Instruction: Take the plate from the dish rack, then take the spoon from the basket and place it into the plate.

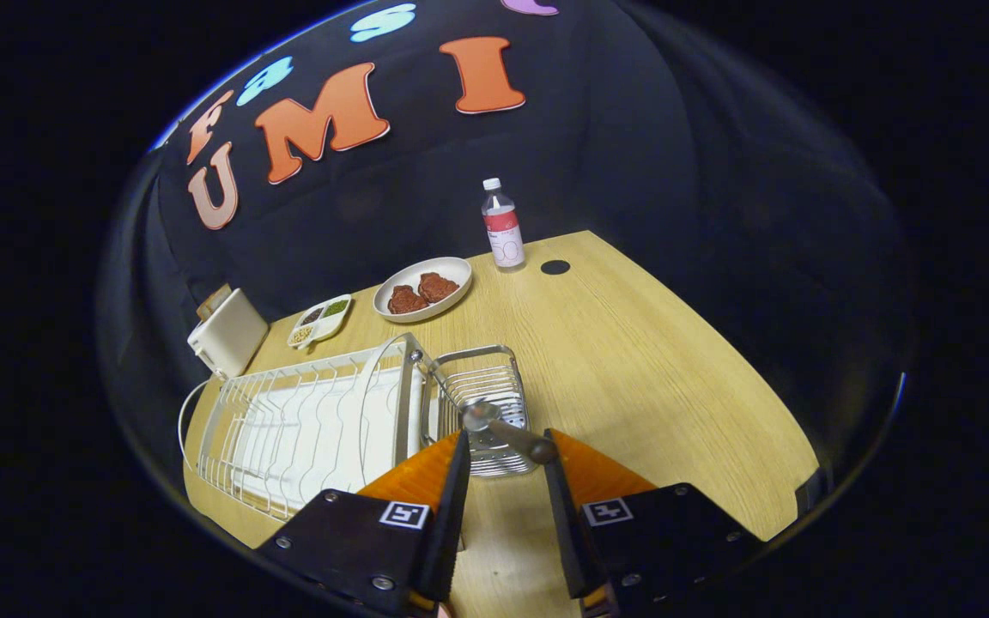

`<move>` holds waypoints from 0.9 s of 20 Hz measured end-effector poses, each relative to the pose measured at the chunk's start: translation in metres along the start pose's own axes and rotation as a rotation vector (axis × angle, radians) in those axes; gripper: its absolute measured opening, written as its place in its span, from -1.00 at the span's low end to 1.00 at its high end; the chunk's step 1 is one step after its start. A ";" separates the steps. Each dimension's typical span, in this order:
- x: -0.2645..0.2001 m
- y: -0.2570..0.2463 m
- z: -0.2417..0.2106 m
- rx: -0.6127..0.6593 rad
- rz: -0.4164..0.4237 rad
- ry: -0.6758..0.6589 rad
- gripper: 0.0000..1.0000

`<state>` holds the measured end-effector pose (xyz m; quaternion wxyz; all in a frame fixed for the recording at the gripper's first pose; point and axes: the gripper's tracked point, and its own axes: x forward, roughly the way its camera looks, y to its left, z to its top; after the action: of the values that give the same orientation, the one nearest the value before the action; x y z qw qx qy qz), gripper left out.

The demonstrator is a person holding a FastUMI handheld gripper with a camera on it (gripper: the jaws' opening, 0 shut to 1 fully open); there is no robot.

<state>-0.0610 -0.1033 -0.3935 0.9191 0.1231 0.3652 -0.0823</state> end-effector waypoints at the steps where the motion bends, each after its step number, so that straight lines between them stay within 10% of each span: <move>1: 0.002 0.002 0.002 -0.021 0.004 -0.017 -0.09; 18: -0.005 0.032 0.036 -0.182 0.081 -0.111 -0.71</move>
<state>-0.0334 -0.0822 -0.3598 0.9478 0.0493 0.3144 -0.0183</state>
